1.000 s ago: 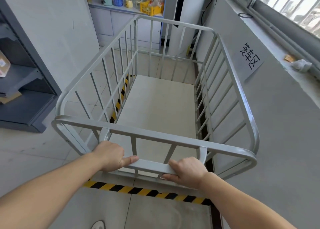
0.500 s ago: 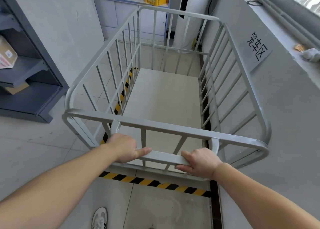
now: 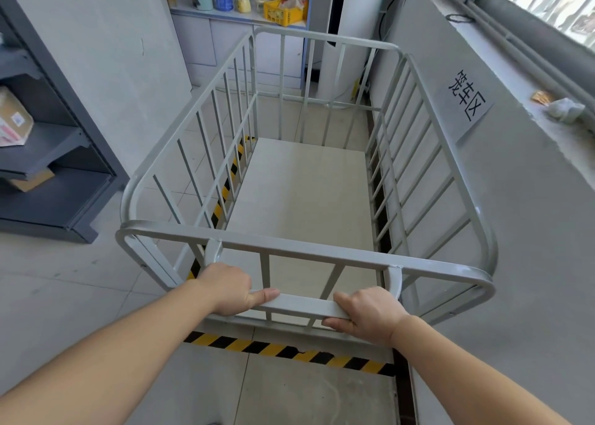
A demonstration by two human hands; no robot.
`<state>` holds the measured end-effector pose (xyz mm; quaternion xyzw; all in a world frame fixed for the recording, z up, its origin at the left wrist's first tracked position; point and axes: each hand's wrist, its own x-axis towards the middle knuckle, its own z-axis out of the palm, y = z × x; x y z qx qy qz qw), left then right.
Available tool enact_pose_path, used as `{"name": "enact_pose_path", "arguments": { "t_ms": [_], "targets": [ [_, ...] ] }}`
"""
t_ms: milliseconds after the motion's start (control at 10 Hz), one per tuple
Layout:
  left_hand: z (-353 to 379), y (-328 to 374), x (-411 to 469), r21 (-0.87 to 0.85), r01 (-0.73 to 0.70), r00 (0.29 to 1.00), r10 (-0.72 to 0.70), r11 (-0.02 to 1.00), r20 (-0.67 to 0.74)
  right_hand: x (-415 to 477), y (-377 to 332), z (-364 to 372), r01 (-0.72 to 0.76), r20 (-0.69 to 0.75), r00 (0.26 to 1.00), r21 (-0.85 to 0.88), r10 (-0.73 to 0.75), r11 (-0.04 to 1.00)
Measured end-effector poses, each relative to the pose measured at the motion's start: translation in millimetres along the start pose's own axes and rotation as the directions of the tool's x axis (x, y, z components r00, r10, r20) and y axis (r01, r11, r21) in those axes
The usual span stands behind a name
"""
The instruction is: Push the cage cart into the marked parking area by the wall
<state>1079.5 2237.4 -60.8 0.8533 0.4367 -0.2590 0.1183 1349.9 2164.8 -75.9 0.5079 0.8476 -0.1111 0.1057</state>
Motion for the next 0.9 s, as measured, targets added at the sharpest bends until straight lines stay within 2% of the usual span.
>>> {"name": "enact_pose_path", "arguments": {
  "t_ms": [200, 400, 700, 800, 900],
  "targets": [
    [-2.7, -1.0, 0.9, -0.059, 0.017, 0.997, -0.012, 0.998, 0.072, -4.0, -7.6, -7.0, -0.089, 0.072, 0.993, 0.010, 0.088, 0.996],
    [-16.8, 9.2, -4.9, -0.152, 0.022, 0.992, -0.003, 0.988, 0.125, -6.3, -21.7, -19.2, -0.236, 0.193, 0.956, 0.064, 0.220, 0.969],
    [-40.3, 7.9, -25.1, -0.143, -0.022, 0.983, 0.047, 0.989, 0.176, -8.2, -32.0, -49.7, -0.368, 0.382, 0.876, 0.133, 0.295, 0.920],
    [-50.2, 5.0, -31.7, -0.109, -0.018, 0.983, 0.037, 0.994, 0.181, -12.0, -34.3, -62.6, -0.429, 0.413, 0.852, 0.200, 0.321, 0.881],
    [-65.0, 2.2, -38.7, -0.091, -0.016, 0.993, 0.027, 0.996, 0.116, -13.4, -35.3, -82.2, -0.464, 0.399, 0.843, 0.202, 0.361, 0.862]
  ]
}}
